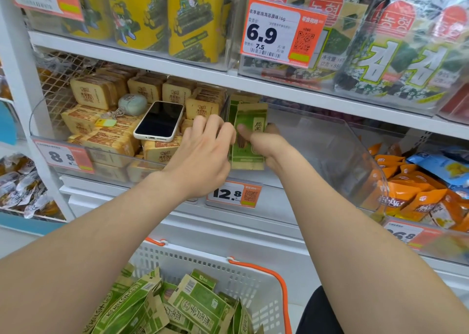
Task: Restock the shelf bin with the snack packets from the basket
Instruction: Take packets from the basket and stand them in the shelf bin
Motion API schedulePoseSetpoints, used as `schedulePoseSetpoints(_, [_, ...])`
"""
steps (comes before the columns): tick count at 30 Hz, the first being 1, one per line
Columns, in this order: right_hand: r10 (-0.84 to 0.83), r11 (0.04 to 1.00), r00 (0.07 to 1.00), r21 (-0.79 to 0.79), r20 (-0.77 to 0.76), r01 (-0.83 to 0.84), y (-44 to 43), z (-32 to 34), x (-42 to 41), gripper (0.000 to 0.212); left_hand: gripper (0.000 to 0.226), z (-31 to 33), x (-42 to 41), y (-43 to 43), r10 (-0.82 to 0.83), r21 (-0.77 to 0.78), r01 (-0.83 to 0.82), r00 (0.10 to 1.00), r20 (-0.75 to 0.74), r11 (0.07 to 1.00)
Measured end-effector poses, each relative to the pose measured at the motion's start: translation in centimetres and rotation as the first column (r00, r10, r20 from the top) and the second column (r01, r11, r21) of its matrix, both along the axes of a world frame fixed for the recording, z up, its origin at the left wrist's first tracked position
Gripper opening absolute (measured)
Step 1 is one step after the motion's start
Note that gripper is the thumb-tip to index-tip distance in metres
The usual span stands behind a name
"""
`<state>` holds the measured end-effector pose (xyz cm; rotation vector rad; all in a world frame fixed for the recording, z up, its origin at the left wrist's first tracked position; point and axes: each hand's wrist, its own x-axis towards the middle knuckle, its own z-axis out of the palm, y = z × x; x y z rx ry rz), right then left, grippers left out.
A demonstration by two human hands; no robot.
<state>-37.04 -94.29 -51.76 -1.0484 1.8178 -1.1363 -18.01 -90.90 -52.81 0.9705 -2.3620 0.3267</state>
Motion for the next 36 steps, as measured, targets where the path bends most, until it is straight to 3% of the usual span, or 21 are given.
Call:
schedulePoseSetpoints(5, [-0.009, 0.979, 0.999, -0.204, 0.030, 0.016, -1.6, -0.6, -0.7, 0.088, 0.027, 0.1, 0.3, -0.2, -0.024, 0.004, 0.024, 1.000, 0.017, 1.000])
schedulePoseSetpoints(9, [0.001, 0.962, 0.998, -0.273, -0.059, -0.017, -2.3, -1.6, -0.7, 0.064, 0.026, -0.1, 0.4, -0.4, -0.021, -0.015, 0.022, 0.999, 0.036, 1.000])
schedulePoseSetpoints(12, [0.047, 0.982, 0.978, -0.169, -0.201, -0.082, -2.6, -2.1, -0.8, 0.059, 0.023, -0.1, 0.4, -0.5, -0.019, -0.025, 0.020, 0.999, 0.048, 0.999])
schedulePoseSetpoints(16, [0.049, 0.999, 0.878, 0.033, -0.477, -0.038, -3.1, -2.1, -1.4, 0.075, 0.022, 0.0, 0.3, -0.5, -0.024, -0.024, 0.025, 0.999, 0.045, 0.999])
schedulePoseSetpoints(25, [-0.025, 0.994, 0.913, -0.103, -0.407, -0.019, -3.3, -2.5, -0.9, 0.053, 0.021, -0.2, 0.2, -0.5, -0.026, -0.024, 0.027, 0.999, 0.044, 0.999])
schedulePoseSetpoints(32, [-0.029, 1.000, 0.892, -0.009, -0.452, 0.028, -3.2, -2.6, -0.5, 0.059, 0.021, -0.3, 0.2, -0.6, -0.021, -0.029, 0.023, 0.998, 0.052, 0.999])
schedulePoseSetpoints(36, [-0.041, 0.999, 0.874, -0.012, -0.484, 0.040, -3.3, -2.4, -0.4, 0.048, 0.019, -0.4, 0.2, -0.6, -0.021, -0.030, 0.023, 0.998, 0.058, 0.999])
